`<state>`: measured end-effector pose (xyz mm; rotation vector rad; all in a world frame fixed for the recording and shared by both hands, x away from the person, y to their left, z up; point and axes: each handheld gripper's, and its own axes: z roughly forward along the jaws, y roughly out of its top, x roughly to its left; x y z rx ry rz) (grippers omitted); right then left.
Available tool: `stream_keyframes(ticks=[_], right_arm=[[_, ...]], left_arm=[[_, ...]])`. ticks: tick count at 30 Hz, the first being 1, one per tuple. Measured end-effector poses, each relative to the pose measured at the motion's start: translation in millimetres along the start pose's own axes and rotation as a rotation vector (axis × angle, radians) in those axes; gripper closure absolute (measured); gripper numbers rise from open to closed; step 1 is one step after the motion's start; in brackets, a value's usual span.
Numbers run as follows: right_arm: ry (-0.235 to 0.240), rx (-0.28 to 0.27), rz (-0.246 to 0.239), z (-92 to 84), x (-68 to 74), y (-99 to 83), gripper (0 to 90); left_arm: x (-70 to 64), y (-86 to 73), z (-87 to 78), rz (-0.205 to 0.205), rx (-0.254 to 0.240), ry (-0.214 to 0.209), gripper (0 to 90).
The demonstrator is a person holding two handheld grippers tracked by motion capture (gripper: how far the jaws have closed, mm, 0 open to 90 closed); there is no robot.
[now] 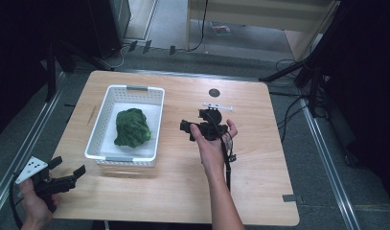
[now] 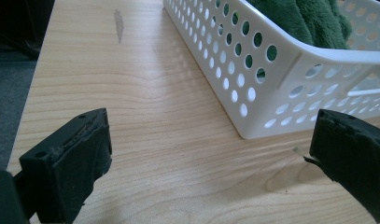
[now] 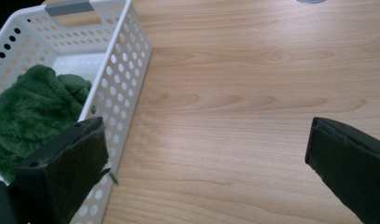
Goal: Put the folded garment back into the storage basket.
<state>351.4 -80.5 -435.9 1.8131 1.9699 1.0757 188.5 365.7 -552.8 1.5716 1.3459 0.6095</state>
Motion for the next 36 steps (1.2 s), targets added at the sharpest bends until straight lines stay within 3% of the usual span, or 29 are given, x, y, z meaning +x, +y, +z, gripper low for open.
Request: stream_keyframes(ticks=[16,24,36], right_arm=[[-0.029,-0.032,0.020,-15.8,-51.7,-15.3,0.0],[-0.046,-0.072,0.040,-25.3,-81.4,-30.8,0.0],[-0.074,-0.088,0.051,-36.4,-122.8,-58.0,0.2]], left_arm=[[0.6,0.2,0.0,-0.007,0.001,0.000,0.0],[0.5,0.2,0.1,-0.008,0.000,0.002,0.0],[1.0,0.0,0.1,-0.014,-0.004,0.001,0.0]])
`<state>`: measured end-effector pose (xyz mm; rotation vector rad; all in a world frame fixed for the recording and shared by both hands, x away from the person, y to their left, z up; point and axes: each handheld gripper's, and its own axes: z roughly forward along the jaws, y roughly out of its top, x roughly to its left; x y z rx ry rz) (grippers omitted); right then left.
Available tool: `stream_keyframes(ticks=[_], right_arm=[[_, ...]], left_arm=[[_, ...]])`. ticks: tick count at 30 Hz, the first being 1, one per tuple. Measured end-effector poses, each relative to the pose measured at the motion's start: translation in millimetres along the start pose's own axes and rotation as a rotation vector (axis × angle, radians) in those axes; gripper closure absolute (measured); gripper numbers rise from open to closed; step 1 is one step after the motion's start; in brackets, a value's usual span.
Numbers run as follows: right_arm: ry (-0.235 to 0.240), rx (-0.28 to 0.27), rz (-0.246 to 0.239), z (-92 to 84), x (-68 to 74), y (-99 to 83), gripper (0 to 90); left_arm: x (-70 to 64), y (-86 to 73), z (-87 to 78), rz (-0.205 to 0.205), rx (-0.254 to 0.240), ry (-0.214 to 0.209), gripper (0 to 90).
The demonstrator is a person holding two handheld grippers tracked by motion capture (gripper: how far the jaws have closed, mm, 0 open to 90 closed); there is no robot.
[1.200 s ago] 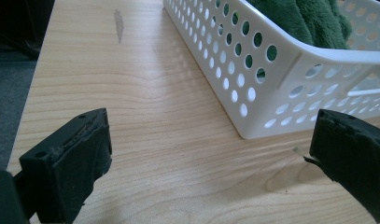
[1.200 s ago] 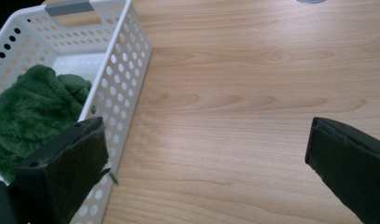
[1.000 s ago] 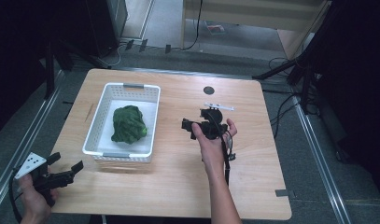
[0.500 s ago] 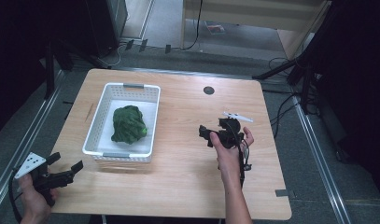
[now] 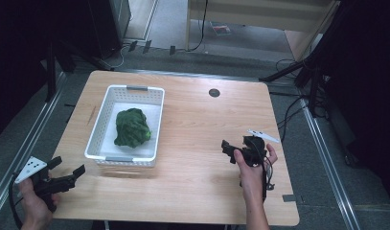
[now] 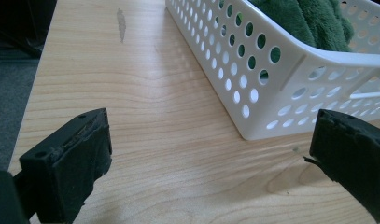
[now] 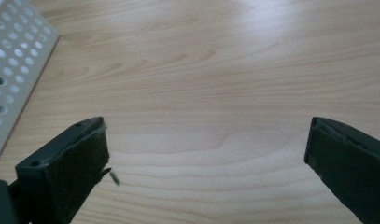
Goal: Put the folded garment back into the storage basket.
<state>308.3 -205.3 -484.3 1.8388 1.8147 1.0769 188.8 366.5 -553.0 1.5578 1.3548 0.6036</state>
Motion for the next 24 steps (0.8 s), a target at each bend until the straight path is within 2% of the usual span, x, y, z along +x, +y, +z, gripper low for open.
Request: stream_keyframes(ticks=[4,5,6,7,8,10,15,16,19,21,24], right_arm=[[0.004,-0.008,0.011,-6.3,-19.2,-12.4,0.1],[0.004,-0.008,0.011,-6.3,-19.2,-12.4,0.1],[-0.008,-0.016,0.009,-8.7,-27.8,-19.0,0.2],[-0.008,-0.016,0.009,-8.7,-27.8,-19.0,0.2],[-0.023,-0.012,0.016,-10.7,-37.7,-25.9,0.2],[-0.029,-0.011,0.016,-11.3,-40.9,-28.3,0.2],[-0.051,-0.008,0.013,-20.6,-62.8,-42.5,0.1],[-0.051,-0.008,0.013,-20.6,-62.8,-42.5,0.1],[-0.061,-0.011,0.032,-27.4,-74.0,-49.8,0.2],[-0.068,-0.008,0.051,-33.5,-87.1,-57.2,0.2],[-0.075,-0.010,0.052,-38.4,-94.8,-61.2,0.1]], left_arm=[[0.0,0.1,0.0,0.000,0.002,0.001,0.0],[0.0,0.1,0.0,0.000,0.002,0.001,0.0],[0.0,0.1,0.1,-0.001,0.002,0.002,0.0],[0.0,0.1,0.1,-0.001,0.002,0.002,0.0],[0.0,0.1,0.1,0.000,0.003,0.003,0.0],[0.0,0.1,0.2,0.001,0.003,0.004,0.0],[0.3,0.1,0.2,-0.005,0.001,0.005,0.0],[0.3,0.1,0.3,-0.006,0.000,0.005,0.0],[0.4,0.2,0.3,-0.006,0.000,0.007,0.0],[0.6,0.1,0.3,-0.008,-0.002,0.006,0.0],[0.6,0.1,0.3,-0.009,-0.003,0.005,0.0]])
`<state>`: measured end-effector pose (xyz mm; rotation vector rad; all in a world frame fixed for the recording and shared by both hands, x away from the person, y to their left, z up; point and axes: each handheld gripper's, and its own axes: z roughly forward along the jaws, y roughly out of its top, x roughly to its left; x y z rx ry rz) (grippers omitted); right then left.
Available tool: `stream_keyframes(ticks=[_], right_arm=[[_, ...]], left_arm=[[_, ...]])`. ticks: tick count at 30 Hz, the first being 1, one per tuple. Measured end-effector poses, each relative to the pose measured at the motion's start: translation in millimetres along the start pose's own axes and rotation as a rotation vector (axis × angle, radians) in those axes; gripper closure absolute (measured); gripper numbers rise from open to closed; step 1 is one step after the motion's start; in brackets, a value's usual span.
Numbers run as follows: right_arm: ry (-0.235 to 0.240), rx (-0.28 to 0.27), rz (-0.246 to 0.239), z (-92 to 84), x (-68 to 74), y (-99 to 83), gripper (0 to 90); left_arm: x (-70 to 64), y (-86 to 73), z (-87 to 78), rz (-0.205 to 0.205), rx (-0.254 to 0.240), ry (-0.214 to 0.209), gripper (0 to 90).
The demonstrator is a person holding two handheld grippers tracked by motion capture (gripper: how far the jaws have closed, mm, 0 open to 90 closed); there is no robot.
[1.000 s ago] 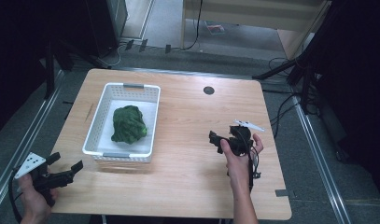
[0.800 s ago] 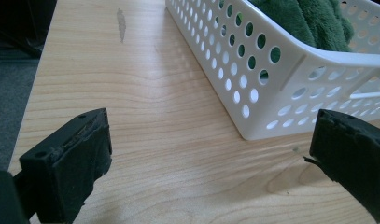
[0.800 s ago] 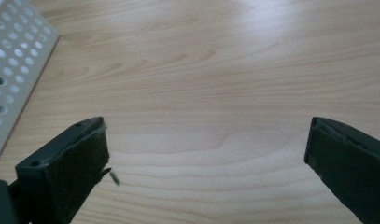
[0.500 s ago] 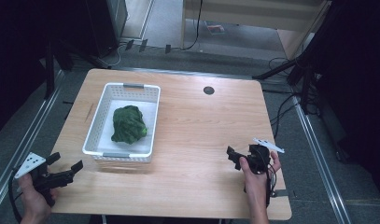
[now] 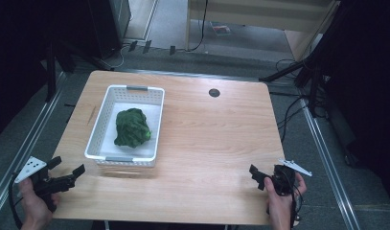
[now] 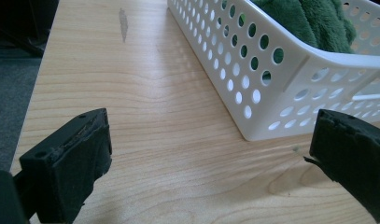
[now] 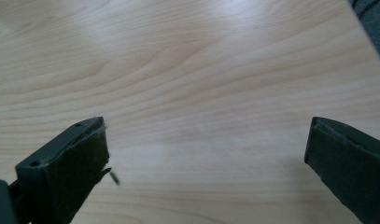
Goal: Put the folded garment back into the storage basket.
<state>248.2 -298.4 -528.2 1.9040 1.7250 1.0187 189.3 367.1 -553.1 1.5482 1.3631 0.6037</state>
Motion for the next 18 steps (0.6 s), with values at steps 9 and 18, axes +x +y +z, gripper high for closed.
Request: stream_keyframes(ticks=[9,18], right_arm=[[-0.044,-0.026,0.042,-16.3,-22.3,-16.3,0.0],[0.021,-0.085,0.071,-23.3,-11.4,-13.6,0.0]], left_arm=[[0.1,0.3,0.4,0.001,0.002,-0.001,0.0],[0.5,0.8,0.9,0.002,0.004,-0.007,0.0]])
